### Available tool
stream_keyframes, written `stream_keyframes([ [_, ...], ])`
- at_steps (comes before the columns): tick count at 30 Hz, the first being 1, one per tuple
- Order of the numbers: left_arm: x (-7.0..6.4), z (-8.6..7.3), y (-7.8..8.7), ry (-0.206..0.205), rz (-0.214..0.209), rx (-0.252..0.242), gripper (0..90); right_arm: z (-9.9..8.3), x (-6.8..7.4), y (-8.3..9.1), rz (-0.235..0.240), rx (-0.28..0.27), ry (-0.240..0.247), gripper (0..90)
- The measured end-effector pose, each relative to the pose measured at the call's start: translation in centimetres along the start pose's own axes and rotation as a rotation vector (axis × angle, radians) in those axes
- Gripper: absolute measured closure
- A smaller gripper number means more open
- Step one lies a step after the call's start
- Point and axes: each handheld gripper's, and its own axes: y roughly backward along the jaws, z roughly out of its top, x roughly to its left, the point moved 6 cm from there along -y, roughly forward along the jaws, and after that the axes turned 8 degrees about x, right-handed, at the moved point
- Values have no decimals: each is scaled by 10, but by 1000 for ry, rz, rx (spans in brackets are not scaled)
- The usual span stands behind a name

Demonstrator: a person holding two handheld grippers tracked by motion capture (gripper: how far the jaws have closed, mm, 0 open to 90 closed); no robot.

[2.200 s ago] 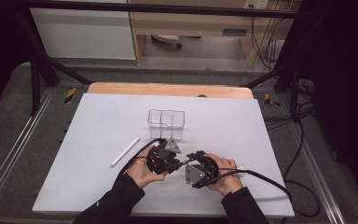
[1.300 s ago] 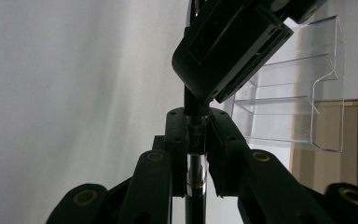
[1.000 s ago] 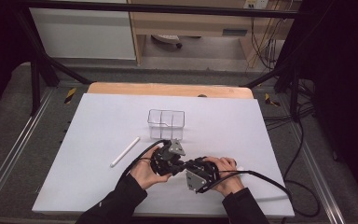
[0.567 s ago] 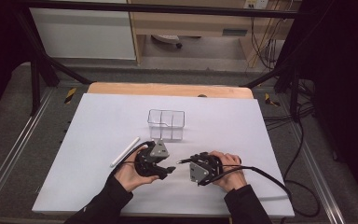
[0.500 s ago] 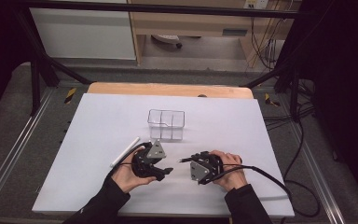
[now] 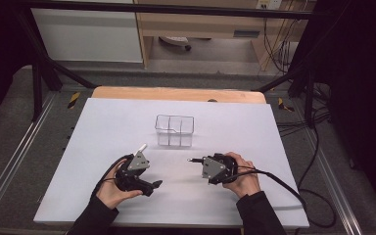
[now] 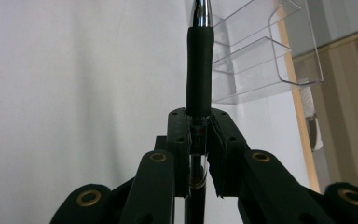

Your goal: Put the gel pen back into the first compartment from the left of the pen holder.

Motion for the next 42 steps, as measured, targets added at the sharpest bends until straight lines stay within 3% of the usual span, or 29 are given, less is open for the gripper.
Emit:
stream_keyframes([
  [6, 7, -15, 1, 27, 19, 2, 99, 2, -7, 2, 19, -22, -113, 797],
  [17, 13, -31, 6, 52, 28, -14, 97, 12, -26, 3, 61, -129, -440, 797],
  [25, 19, -39, 8, 80, 30, -11, 97, 25, -36, 5, 74, -188, -589, 797],
  [37, 21, -43, 8, 86, 27, -10, 97, 46, -60, 11, 71, -339, -814, 796],
  [42, 20, -44, 7, 88, 23, -5, 96, 54, -70, 8, 70, -383, -886, 796],
])
